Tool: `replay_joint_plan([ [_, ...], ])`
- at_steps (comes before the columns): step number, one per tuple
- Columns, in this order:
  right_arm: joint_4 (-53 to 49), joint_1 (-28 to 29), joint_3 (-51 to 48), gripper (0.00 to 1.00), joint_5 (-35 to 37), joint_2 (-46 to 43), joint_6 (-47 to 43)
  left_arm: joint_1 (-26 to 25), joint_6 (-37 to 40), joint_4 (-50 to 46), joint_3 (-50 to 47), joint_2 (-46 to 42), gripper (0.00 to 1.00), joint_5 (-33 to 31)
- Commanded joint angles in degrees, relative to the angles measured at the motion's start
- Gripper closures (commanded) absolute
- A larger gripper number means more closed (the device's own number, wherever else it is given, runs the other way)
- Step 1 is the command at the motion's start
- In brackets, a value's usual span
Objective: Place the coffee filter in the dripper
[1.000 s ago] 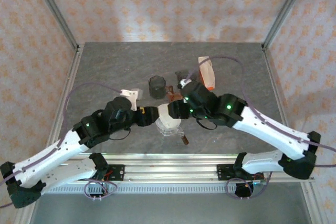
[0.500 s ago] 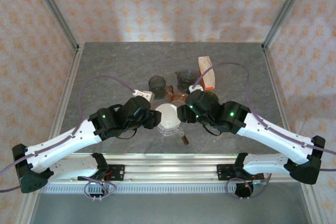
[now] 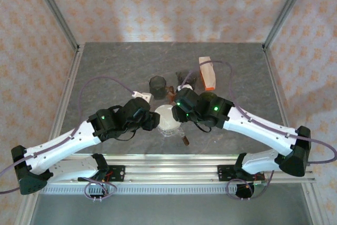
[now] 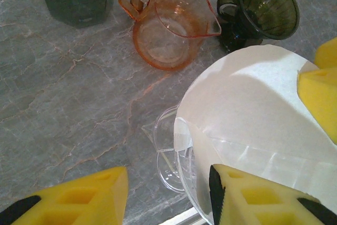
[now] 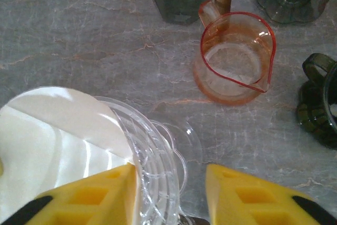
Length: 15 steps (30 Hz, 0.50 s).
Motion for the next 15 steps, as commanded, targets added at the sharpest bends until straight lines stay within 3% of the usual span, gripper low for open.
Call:
replay_joint_plan([
  [1,-0.81,0.39,2.27,0.75,0.87,0.35,-1.3,-0.51,-0.33,-0.34,-1.08,-0.18,0.55,-1.2],
  [4,-1.17,0.39,2.23,0.91,2.11,0.98,-1.89,-0.52,-0.38,0.08,-1.48,-0.05,0.55,-1.2],
  [6,-1.49,0.39,2.42,0.96,2.48,1.72,-2.32,-0.56,-0.44,0.4,-1.71,0.08,0.55,-1.12],
  [9,-2.06,0.41,2.68,0.99,2.75,2.77,-2.81,-0.53,-0.83,1.14,-1.93,0.17,0.54,-0.4],
  [15,-2.6,0.65,2.53,0.99,3.8,3.62,-3.22,-0.58,-2.51,4.89,-2.96,-2.19,0.42,1.15],
])
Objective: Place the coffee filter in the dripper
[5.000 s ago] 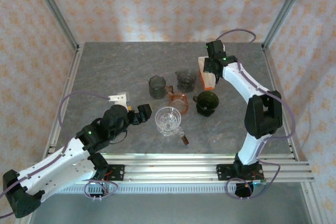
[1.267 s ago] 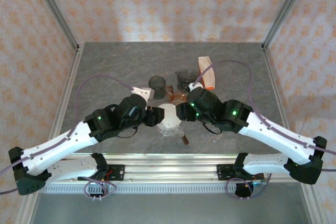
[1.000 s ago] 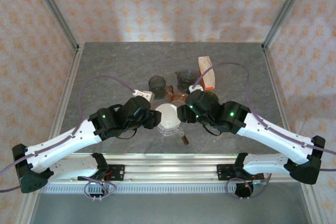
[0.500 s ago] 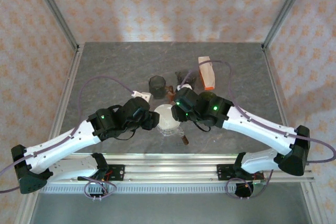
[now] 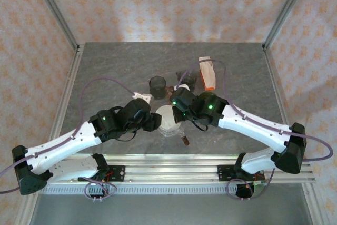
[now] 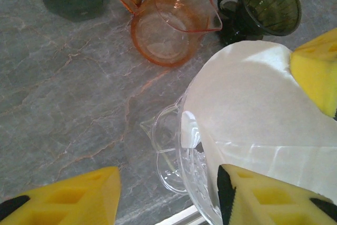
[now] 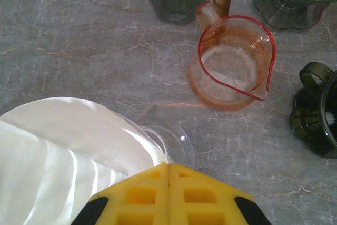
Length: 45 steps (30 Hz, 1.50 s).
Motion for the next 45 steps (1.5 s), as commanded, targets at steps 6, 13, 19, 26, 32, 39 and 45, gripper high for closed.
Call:
replay_joint_plan([
  [6,-2.33,0.89,1.57,0.99,2.69,0.77,-0.85,-0.46,0.0,3.63,0.74,-1.53,0.28,-0.62],
  [13,-1.98,1.06,0.91,0.98,2.76,0.28,-0.39,-0.48,0.48,-0.88,1.13,1.11,0.42,-2.84],
  [19,-2.07,1.07,0.7,0.67,4.25,-0.65,0.16,-0.49,0.47,-2.14,0.37,0.4,0.49,-2.43],
  [26,-1.26,1.07,0.97,0.4,-0.8,-0.2,0.02,-0.5,0.1,-0.6,-0.23,0.71,0.46,-1.62],
  [32,-2.68,1.07,1.74,0.33,-2.05,3.91,0.11,-0.45,0.08,0.06,-0.55,0.99,0.45,-1.39],
  [39,-5.59,0.39,3.16,0.31,-1.7,7.32,-0.74,-0.55,0.07,0.33,-0.73,1.07,0.45,-1.33],
  [45,-5.38,0.1,2.76,0.31,-1.88,8.92,-0.93,-0.54,-0.1,1.15,-1.18,1.47,0.45,-1.08],
])
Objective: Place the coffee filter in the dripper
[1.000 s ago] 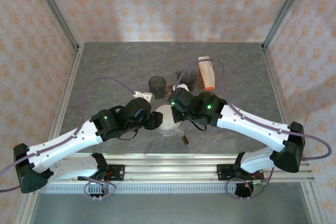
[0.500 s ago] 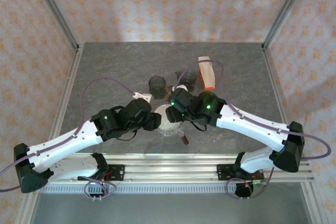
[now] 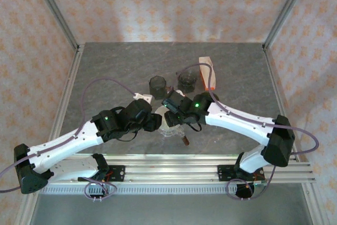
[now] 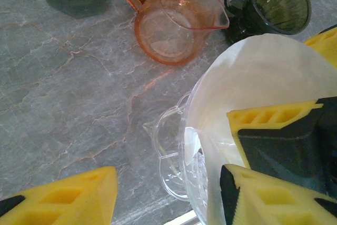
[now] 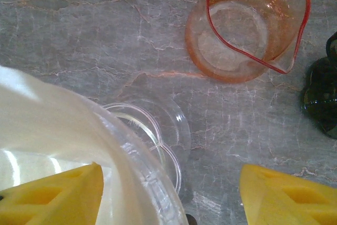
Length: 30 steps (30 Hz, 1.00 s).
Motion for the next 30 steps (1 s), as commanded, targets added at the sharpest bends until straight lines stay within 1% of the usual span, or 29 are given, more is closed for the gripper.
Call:
replay_joint_plan([
  [1,-1.62,-0.29,1.37,0.31,0.44,1.46,-0.72,-0.58,-0.12,0.95,-0.67,0.33,0.45,-0.49],
  [12,1.0,-0.3,-1.65,0.31,0.34,2.78,-0.1,-0.43,-0.94,2.46,-1.17,-0.18,0.44,0.47],
  [18,2.51,-0.2,-3.37,0.31,1.31,2.18,0.55,-0.48,-2.4,6.3,-3.16,-4.98,0.34,0.28],
  [21,2.81,0.06,-3.72,0.31,1.99,2.32,0.56,-0.45,-2.23,6.8,-3.36,-5.76,0.3,-0.36],
  [25,3.38,0.46,-3.77,0.31,2.37,2.67,0.74,-0.43,-2.14,6.53,-3.22,-4.32,0.28,-0.79],
  [30,3.83,0.58,-3.65,0.31,2.2,2.81,0.97,-0.42,-2.32,5.14,-2.74,-2.21,0.29,-1.65],
])
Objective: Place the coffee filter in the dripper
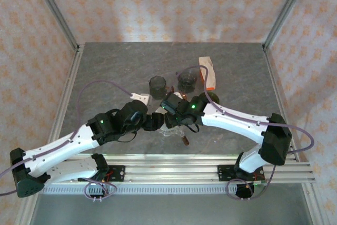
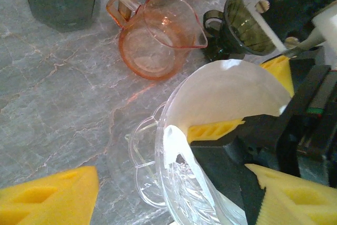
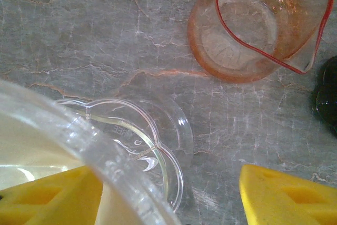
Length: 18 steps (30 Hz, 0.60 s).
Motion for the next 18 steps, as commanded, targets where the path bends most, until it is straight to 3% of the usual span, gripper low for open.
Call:
replay_joint_plan([
  [1,0.91,0.39,-1.59,0.31,2.0,0.96,0.92,-0.48,-0.4,-1.0,0.37,1.5,0.32,-2.4],
  [4,0.77,0.42,-1.33,0.31,2.25,0.58,0.91,-0.46,-0.5,-2.54,0.86,1.98,0.46,-3.09],
  [10,0.64,0.42,-1.29,0.31,3.21,-0.28,1.3,-0.49,-0.5,-3.53,1.26,1.67,0.58,-1.97],
  [13,0.81,0.39,-1.24,0.31,3.4,-0.57,1.39,-0.49,-0.48,-3.5,1.05,1.82,0.58,-1.26],
  [18,2.04,0.37,-0.55,0.31,3.46,-2.82,1.39,-0.43,-0.98,-2.74,0.71,1.73,0.48,-0.8],
])
